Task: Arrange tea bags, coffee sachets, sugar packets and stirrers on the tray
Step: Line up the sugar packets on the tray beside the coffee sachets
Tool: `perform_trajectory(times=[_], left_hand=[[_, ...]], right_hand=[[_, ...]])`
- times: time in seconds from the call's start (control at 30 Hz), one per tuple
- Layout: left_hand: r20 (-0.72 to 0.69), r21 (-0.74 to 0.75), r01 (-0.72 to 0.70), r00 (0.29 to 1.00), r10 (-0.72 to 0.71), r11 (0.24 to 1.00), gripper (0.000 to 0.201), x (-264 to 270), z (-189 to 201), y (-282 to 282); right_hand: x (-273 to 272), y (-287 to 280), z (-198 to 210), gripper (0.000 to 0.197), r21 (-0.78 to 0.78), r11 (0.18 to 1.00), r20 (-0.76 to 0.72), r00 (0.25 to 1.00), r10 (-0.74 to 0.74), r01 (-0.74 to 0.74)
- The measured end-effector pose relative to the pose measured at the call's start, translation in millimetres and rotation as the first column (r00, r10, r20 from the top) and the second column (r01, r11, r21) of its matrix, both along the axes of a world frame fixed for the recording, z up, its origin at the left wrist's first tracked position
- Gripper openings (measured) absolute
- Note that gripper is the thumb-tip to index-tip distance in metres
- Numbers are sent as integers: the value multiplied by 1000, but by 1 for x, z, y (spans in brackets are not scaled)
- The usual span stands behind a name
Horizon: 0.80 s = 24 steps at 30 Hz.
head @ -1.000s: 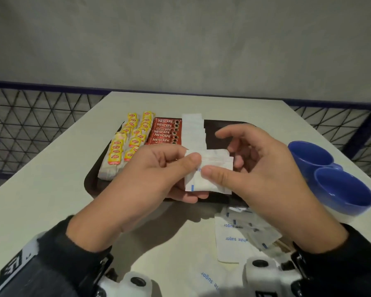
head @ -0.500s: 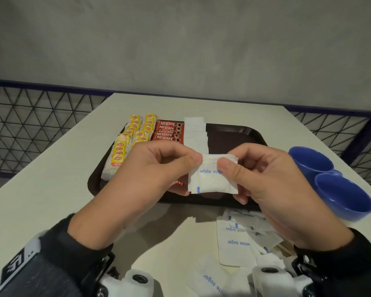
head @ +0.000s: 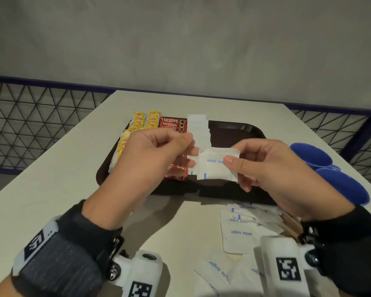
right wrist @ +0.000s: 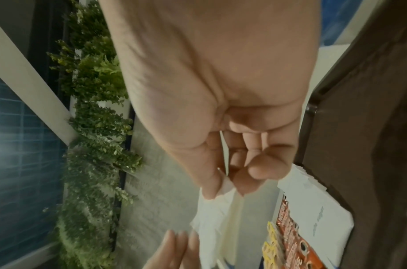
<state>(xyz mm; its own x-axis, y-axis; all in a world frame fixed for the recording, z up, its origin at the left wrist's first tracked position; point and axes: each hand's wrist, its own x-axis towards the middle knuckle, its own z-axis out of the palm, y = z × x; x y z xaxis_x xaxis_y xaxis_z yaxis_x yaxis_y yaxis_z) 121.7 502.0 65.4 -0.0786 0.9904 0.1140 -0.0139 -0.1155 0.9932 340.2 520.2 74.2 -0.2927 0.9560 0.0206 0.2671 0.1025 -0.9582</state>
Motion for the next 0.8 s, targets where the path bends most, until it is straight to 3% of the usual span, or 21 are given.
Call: perform_trajectory(times=[0.13,0.27,0.5,0.67,0.8], left_hand=[[53,20,-130,990,128,991,19,-17,7,5],[127,38,-199,973,193,979,19,-27,11,8],[162,66,-227,963,214,972,19,-37,15,9],[147,70,-218,967,206,973,20,-36,15,8],[138,75,-224,967,212,972,19,-34,16,7]], right_hand=[[-7,24,3,9,-48,997,188,981,-54,65],[-22,46,-7,10,-130,989,387,922,-18,74],[-34,58,-18,28,-152,980,556,831,-21,127],[-42,53,-11,53,-135,989,745,663,65,55],[-48,52,-13,64,-107,994,802,593,69,30]])
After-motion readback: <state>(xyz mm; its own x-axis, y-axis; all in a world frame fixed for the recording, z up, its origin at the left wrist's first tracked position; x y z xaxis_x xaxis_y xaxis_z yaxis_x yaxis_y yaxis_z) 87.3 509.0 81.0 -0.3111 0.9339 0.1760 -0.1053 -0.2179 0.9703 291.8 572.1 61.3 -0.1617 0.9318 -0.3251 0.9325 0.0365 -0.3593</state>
